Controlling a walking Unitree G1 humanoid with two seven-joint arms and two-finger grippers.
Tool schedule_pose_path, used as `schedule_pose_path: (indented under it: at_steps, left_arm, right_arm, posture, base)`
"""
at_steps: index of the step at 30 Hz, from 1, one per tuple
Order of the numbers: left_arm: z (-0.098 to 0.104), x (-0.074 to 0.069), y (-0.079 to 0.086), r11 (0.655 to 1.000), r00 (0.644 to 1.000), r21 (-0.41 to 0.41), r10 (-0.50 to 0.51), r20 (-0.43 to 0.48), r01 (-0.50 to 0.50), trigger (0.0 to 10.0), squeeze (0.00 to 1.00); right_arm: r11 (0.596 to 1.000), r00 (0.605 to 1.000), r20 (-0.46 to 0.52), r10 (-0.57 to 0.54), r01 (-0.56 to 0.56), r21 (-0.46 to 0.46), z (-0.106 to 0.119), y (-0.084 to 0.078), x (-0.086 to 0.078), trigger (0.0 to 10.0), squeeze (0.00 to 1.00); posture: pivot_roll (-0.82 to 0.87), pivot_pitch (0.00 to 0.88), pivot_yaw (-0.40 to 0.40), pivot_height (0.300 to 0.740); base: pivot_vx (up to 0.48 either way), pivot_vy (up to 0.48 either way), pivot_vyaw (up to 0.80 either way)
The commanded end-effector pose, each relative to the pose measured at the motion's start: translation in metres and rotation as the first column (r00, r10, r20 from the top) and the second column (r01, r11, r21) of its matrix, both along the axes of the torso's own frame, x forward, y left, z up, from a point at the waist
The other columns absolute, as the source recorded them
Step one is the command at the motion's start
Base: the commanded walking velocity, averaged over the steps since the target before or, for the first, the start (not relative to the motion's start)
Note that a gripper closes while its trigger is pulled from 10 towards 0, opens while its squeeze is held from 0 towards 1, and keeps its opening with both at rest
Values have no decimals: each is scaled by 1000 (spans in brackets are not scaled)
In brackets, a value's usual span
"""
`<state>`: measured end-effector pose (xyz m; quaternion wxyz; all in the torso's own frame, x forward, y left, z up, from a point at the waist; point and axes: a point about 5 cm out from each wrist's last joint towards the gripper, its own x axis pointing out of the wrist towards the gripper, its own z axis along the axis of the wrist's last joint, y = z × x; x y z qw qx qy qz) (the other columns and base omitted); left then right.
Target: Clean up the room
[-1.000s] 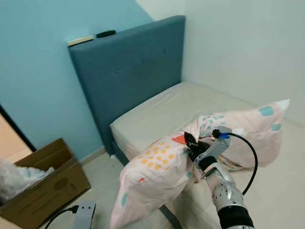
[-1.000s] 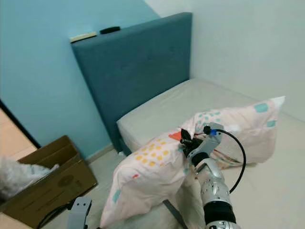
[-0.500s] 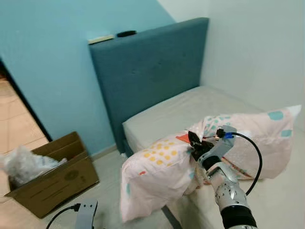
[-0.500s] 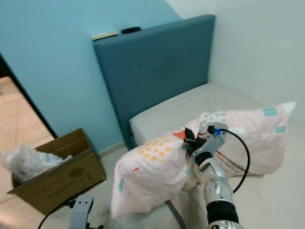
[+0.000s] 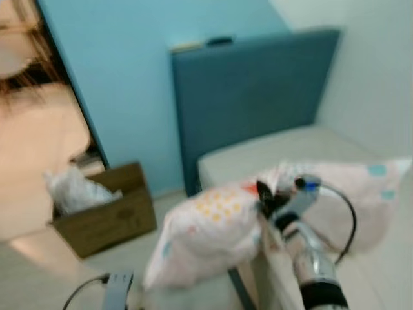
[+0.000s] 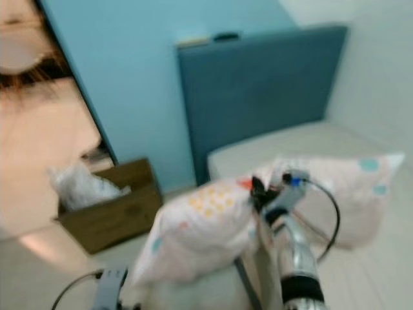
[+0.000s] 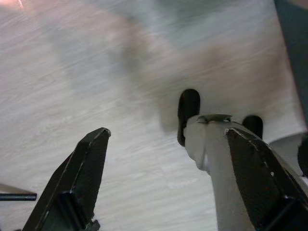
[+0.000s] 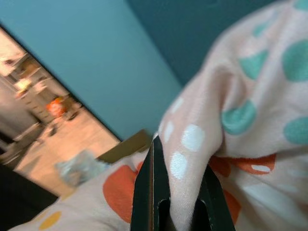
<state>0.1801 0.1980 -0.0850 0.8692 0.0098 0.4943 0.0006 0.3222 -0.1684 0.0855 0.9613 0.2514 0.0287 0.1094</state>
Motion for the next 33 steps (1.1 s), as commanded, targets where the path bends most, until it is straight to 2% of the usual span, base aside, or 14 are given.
schedule_pose_path:
  at_steps: [1, 16, 24, 26, 33]
  left_arm:
    - [0, -1, 2, 1000, 1000, 0, 14, -5, -14, 10000, 0]
    - [-1, -2, 2, 1000, 1000, -6, 10, -8, -10, 10000, 0]
    - [-1, -3, 1, 1000, 1000, -8, 9, -8, -9, 10000, 0]
    - [-1, -2, 0, 1000, 1000, -11, 11, -2, -11, 10000, 0]
    - [0, 0, -3, 1000, 1000, -24, 6, 6, -6, 10000, 0]
  right_arm:
    - [1000, 998, 62, -20, 20, -7, 13, -2, 5, 10000, 0]
    - [998, 997, 53, -64, 64, 4, 11, -7, 4, 10000, 0]
    - [997, 997, 33, -68, 69, -31, 7, -8, 5, 10000, 0]
    - [994, 996, -2, -89, 88, -57, 0, -11, 5, 10000, 0]
    - [992, 994, -19, -106, 105, -67, -7, -14, 0, 10000, 0]
  posture:
    - [-29, 0, 14, 740]
    - [-29, 0, 15, 740]
    - [-28, 0, 7, 740]
    - [-22, 0, 4, 740]
    - [-30, 0, 5, 740]
  base:
    - [0, 0, 0]
    - [0, 0, 0]
    - [0, 0, 0]
    - [0, 0, 0]
    - [0, 0, 0]
